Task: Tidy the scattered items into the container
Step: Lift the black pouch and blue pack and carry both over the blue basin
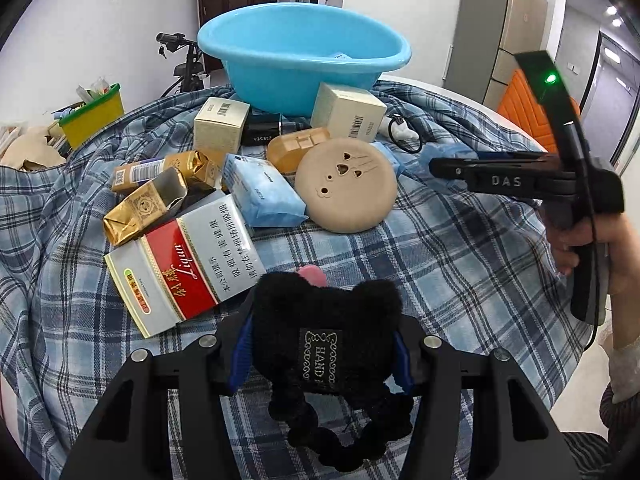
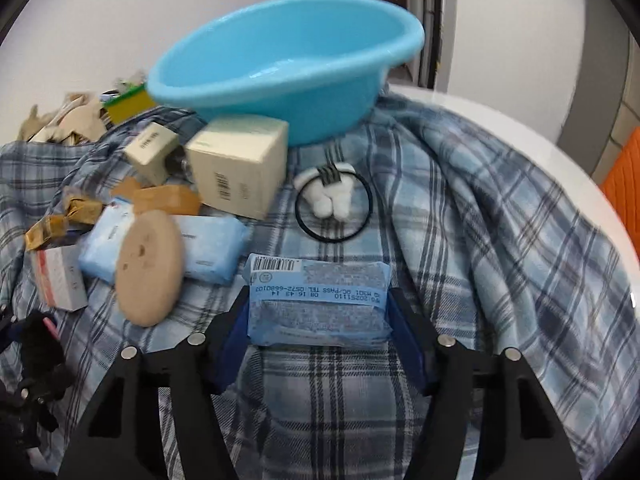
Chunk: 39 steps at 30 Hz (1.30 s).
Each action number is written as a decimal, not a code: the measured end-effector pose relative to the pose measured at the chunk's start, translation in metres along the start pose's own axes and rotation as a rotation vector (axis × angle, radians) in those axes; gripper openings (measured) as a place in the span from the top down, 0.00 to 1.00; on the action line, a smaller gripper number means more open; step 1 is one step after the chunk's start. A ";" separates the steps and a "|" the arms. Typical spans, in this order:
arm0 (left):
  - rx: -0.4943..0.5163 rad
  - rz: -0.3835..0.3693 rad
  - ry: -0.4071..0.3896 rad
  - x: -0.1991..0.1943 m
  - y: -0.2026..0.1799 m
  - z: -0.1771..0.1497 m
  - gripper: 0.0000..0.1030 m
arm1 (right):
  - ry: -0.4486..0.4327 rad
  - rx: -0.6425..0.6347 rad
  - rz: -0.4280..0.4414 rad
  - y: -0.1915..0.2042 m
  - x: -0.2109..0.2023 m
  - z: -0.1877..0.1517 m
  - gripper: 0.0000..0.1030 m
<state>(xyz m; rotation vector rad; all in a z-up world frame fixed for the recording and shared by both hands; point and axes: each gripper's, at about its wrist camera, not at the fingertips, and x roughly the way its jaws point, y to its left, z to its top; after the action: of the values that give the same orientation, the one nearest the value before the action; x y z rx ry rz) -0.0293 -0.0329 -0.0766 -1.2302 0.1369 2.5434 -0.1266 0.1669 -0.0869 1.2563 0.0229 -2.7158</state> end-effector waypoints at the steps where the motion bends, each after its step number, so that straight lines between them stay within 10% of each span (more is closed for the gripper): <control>1: 0.003 -0.001 0.001 0.000 -0.001 0.000 0.44 | -0.002 -0.006 0.009 0.002 -0.004 0.000 0.39; 20: -0.001 0.111 -0.068 -0.003 -0.015 0.006 0.44 | -0.087 0.032 0.023 0.018 -0.042 -0.033 0.38; 39: -0.007 0.192 -0.430 -0.043 -0.029 0.010 0.44 | -0.454 0.018 -0.122 0.037 -0.108 -0.063 0.38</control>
<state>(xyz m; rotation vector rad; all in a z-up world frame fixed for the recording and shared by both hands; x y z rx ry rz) -0.0026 -0.0133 -0.0351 -0.6726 0.1532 2.9093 -0.0053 0.1487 -0.0440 0.6335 0.0246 -3.0447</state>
